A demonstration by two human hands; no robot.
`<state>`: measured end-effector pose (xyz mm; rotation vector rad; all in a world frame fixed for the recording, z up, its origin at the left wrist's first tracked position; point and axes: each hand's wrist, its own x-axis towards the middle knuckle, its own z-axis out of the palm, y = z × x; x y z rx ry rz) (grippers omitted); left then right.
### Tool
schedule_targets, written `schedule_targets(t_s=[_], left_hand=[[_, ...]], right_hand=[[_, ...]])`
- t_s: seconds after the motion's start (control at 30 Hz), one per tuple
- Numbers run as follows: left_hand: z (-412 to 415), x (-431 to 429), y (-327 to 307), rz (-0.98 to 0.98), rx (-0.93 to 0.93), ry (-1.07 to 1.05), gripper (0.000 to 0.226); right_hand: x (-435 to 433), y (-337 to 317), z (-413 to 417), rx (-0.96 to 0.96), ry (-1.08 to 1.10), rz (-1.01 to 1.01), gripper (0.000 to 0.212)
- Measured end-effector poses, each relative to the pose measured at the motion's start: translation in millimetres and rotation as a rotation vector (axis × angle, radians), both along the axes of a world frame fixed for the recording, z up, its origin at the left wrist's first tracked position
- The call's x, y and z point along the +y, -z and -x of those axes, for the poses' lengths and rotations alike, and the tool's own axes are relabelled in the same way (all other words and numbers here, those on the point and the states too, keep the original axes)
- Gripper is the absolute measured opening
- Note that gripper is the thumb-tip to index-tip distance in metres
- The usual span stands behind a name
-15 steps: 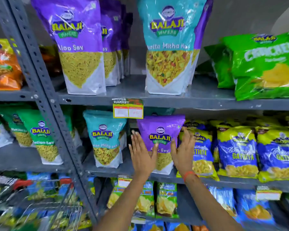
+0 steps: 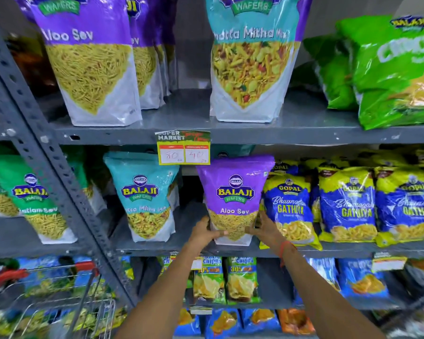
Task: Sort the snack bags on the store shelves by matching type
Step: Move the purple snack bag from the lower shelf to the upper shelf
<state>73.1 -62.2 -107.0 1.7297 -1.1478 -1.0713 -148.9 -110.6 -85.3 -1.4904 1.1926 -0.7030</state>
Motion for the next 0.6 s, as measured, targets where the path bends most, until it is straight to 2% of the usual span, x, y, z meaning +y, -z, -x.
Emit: schedule_targets(t_s=[0.1, 0.13, 0.3, 0.43, 0.53, 0.6], left_hand=[[10.5, 25.2, -39.5, 0.013, -0.08, 0.042, 0.074], [12.7, 32.7, -47.7, 0.018, -0.101, 0.047, 0.067], [20.1, 60.3, -76.8, 0.107, -0.218, 0.073, 0.053], [25.0, 85.0, -99.9, 0.155, -0.261, 0.12, 0.059], [27.9, 98.9, -111.6, 0.185, -0.3, 0.135, 0.082], [30.4, 104.0, -121.2, 0.215, -0.313, 0.144, 0.089]], right_hand=[[30.1, -38.1, 1.3, 0.019, -0.014, 0.037, 0.07], [35.7, -44.2, 3.1, 0.01, -0.034, 0.042, 0.063], [61.8, -70.0, 17.9, -0.067, -0.08, 0.048, 0.061], [80.0, -89.0, 34.2, -0.108, -0.115, 0.094, 0.061], [97.2, -108.9, 47.7, -0.111, -0.144, 0.142, 0.059], [104.7, -123.5, 57.1, -0.105, -0.151, 0.178, 0.059]])
